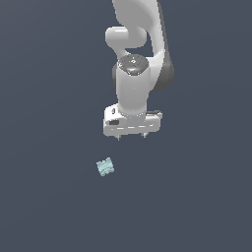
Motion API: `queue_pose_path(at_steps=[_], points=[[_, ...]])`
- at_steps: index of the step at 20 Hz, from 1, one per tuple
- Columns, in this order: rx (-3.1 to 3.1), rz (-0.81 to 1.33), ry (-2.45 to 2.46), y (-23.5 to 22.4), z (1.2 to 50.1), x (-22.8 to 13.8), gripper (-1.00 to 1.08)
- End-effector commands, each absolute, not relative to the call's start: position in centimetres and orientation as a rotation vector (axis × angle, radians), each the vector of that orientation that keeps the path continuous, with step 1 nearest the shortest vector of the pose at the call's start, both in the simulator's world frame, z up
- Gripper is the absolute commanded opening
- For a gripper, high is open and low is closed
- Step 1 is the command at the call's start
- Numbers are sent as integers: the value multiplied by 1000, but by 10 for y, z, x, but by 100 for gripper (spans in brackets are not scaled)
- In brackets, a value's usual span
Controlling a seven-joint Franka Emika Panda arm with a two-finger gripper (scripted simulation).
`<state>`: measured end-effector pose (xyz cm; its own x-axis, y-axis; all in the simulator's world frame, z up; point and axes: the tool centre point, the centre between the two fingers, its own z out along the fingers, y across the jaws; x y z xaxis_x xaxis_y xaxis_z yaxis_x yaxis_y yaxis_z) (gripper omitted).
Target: Pick up the object and move it to a goal position.
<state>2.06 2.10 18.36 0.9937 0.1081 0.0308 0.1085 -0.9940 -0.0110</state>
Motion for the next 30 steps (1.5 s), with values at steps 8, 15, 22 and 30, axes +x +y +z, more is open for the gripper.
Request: queue_pose_path(at_steps=[8, 15, 22, 30], points=[[-3118, -28, -349, -22, 149, 53, 100], [-3101, -11, -499, -62, 115, 74, 100], [-3088, -2, -580, -84, 96, 83, 100], [-3086, 1, -591, -89, 90, 84, 100]])
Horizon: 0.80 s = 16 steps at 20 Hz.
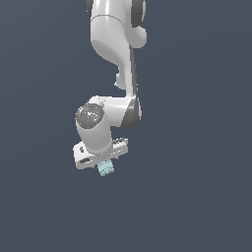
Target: Pick up the object and move it to a goal position.
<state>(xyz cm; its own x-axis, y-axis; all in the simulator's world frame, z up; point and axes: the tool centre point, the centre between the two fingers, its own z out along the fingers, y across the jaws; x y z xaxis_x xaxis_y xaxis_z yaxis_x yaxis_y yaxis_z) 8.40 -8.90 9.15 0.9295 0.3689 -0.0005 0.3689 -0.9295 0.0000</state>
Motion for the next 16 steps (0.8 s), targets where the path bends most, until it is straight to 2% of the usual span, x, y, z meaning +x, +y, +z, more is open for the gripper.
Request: queue_pose_path(at_steps=[1, 10, 16], points=[[3086, -1, 591, -89, 88, 84, 100], [3085, 0, 596, -89, 46, 83, 100], [3084, 0, 597, -89, 42, 85, 100]])
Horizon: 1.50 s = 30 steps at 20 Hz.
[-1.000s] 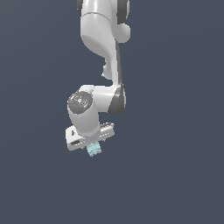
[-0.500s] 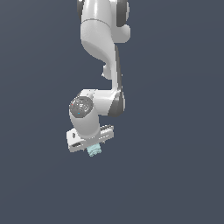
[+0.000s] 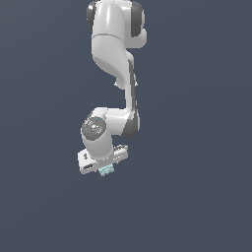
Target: Pick up the object and move it to a goal position.
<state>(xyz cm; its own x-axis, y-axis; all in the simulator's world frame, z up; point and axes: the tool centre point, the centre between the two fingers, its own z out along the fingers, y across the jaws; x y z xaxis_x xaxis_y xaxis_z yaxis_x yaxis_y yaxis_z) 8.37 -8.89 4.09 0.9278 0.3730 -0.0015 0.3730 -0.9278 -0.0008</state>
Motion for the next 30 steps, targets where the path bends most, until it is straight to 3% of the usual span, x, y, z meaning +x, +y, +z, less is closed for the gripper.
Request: queue_pose_path(at_steps=[1, 18, 30], points=[[-3084, 0, -597, -89, 42, 85, -100], [-3084, 0, -597, -83, 50, 81, -100], [-3085, 1, -597, -37, 111, 52, -100]])
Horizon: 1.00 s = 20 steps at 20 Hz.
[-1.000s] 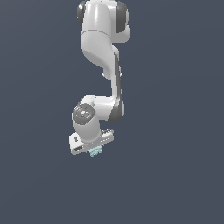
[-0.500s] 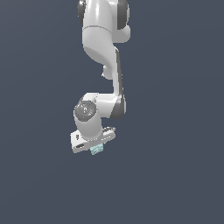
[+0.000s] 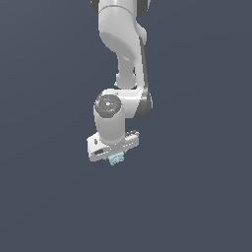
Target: Pick up the object and move it to a goal position.
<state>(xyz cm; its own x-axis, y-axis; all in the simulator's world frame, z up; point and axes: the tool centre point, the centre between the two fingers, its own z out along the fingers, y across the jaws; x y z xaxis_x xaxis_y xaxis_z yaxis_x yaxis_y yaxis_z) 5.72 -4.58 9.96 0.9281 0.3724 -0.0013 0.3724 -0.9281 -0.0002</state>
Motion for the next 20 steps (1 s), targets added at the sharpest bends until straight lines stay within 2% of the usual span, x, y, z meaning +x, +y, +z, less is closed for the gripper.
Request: queue_pose_path(at_steps=[1, 20], points=[[-3085, 1, -597, -31, 119, 49, -100], [-3087, 1, -598, 101, 298, -31, -100]])
